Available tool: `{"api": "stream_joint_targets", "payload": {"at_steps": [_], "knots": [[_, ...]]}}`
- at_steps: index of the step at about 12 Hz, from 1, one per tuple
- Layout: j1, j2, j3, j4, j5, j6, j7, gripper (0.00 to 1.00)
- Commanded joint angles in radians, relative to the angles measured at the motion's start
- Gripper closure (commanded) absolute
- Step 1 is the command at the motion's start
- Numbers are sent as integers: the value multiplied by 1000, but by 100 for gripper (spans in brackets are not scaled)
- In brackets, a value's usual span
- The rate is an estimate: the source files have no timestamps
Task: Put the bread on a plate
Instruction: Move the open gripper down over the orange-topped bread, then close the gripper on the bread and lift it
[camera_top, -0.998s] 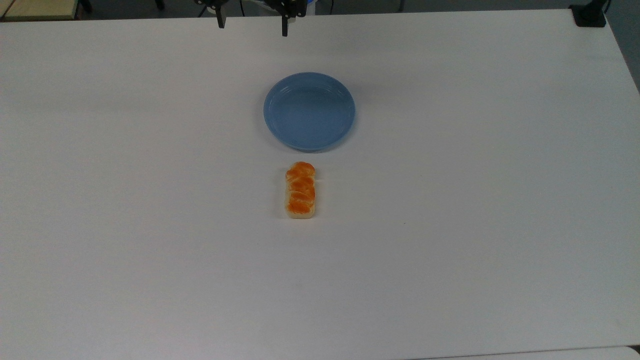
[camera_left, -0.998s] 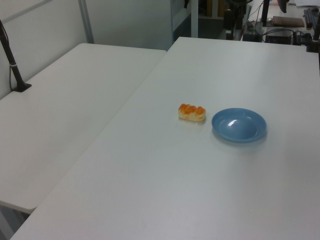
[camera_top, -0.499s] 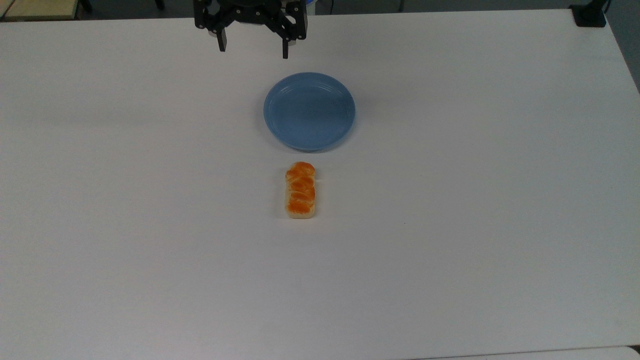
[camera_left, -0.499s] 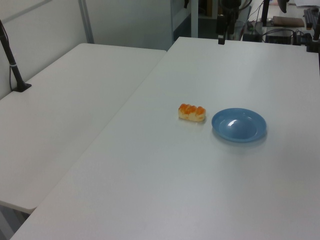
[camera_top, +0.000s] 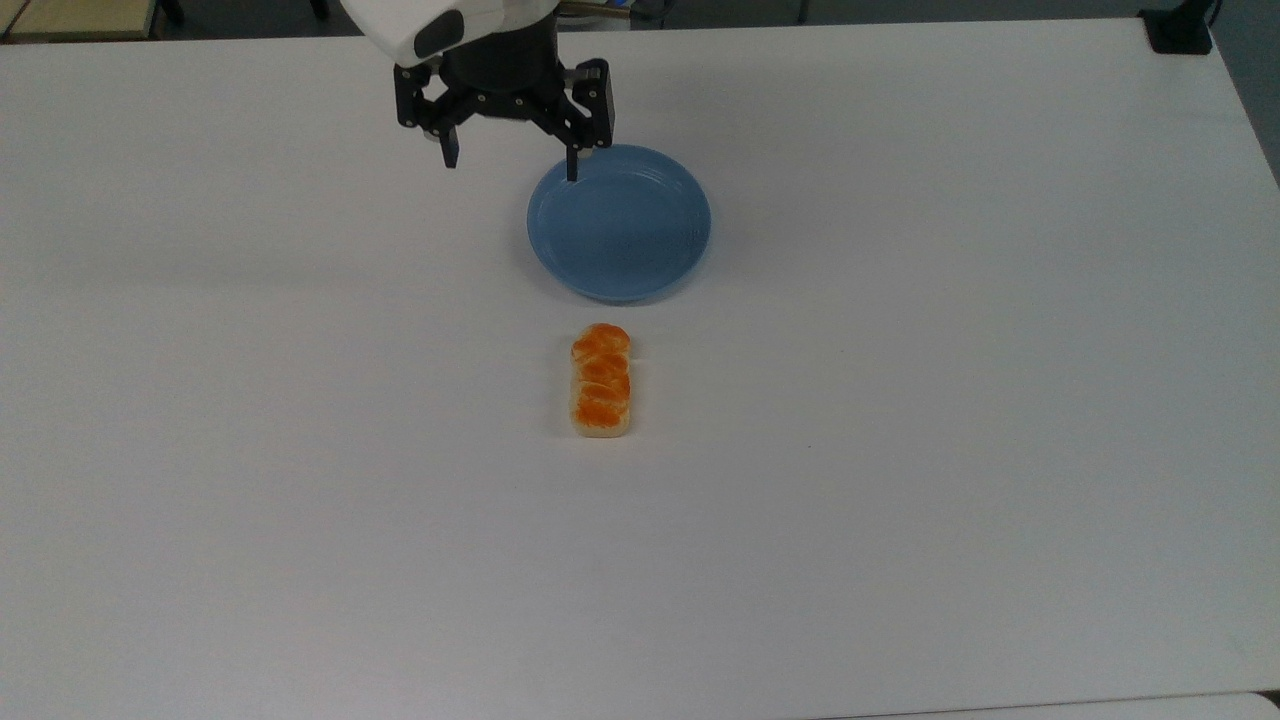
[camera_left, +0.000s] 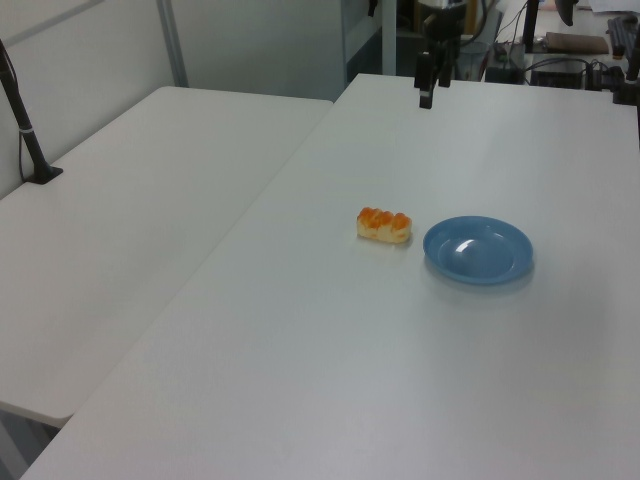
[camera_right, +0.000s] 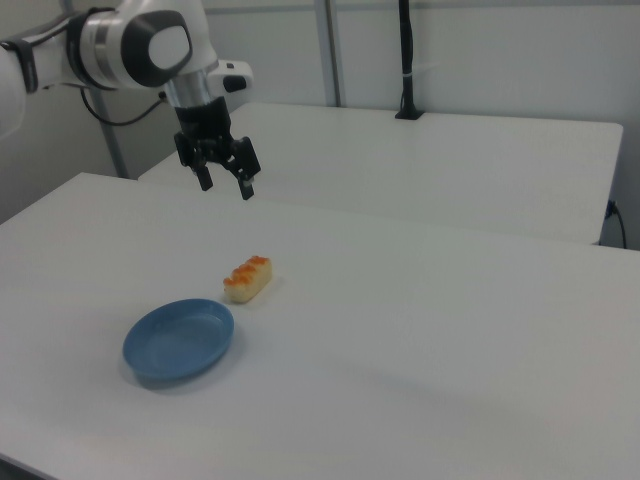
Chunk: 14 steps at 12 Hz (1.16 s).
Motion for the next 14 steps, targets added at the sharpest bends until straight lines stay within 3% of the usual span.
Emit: {"api": "stream_joint_targets", "payload": {"at_steps": [1, 4, 9, 14], "knots": [[10, 70, 3, -13, 4, 93, -17, 0], [46, 195, 4, -13, 7, 212, -7, 0], [51, 327, 9, -13, 15, 320, 45, 0], [73, 394, 18, -14, 2, 393, 85, 17]]}}
